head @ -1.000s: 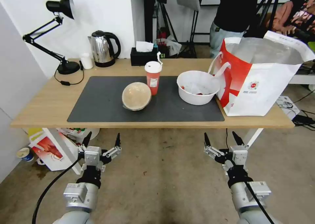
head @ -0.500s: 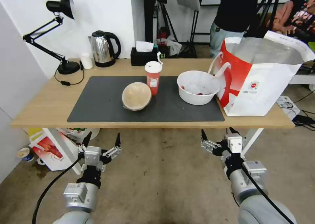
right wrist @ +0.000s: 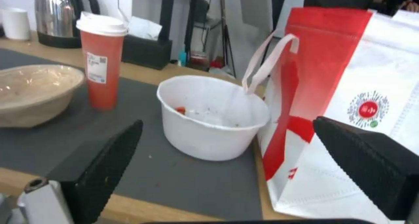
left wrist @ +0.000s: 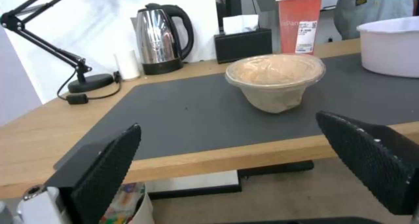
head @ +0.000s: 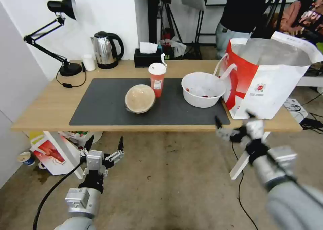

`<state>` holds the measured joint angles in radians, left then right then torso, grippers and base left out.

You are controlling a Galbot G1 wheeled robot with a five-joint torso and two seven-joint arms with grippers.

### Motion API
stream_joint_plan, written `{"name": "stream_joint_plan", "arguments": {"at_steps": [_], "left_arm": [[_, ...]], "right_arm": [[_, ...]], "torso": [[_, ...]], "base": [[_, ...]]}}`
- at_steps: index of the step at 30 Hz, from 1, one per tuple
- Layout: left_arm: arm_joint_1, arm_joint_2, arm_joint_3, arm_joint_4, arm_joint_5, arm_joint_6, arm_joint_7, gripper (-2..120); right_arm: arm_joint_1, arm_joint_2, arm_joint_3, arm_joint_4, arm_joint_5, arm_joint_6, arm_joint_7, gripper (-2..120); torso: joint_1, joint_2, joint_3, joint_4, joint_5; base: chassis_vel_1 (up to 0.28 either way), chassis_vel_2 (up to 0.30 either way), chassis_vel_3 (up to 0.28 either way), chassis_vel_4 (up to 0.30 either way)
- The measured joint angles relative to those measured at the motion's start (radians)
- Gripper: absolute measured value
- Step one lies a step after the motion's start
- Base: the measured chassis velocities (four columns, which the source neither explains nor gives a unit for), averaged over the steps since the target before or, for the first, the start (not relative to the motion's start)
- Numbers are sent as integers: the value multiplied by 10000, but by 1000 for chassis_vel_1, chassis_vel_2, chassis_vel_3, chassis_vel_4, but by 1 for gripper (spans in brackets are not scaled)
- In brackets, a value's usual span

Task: Pick up the trash from the table and place it into the takeout bag.

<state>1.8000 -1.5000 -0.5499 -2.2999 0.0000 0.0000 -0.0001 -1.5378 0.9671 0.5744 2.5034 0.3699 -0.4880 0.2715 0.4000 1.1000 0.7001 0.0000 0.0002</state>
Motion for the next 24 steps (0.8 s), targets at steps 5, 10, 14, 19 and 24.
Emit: {"name": "stream_joint_plan", "arguments": {"at_steps": [5, 10, 14, 19, 24], "left_arm": [[0, 1, 0, 0, 0, 0, 1, 100], [0, 0, 0, 0, 0, 0, 1, 100], [0, 1, 0, 0, 0, 0, 2, 100], [0, 0, 0, 0, 0, 0, 2, 100], [0, 0, 0, 0, 0, 0, 2, 100]], "right_arm": [[30, -49, 15, -3, 49, 10, -13, 100], [719, -981, 91, -69, 735, 181, -37, 100], [1962, -2637, 201, -202, 1961, 535, -90, 100], [2292, -3077, 230, -241, 2291, 636, -107, 100], [2416, -3171, 212, -296, 2355, 686, -181, 100]], "torso": [[0, 0, 0, -4, 2], [-1, 0, -1, 2, 0], [0, 0, 0, 2, -1], [0, 0, 0, -1, 2], [-2, 0, 0, -4, -1]], "base": [[0, 0, 0, 0], [0, 0, 0, 0], [0, 0, 0, 0], [0, 0, 0, 0], [0, 0, 0, 0]]}}
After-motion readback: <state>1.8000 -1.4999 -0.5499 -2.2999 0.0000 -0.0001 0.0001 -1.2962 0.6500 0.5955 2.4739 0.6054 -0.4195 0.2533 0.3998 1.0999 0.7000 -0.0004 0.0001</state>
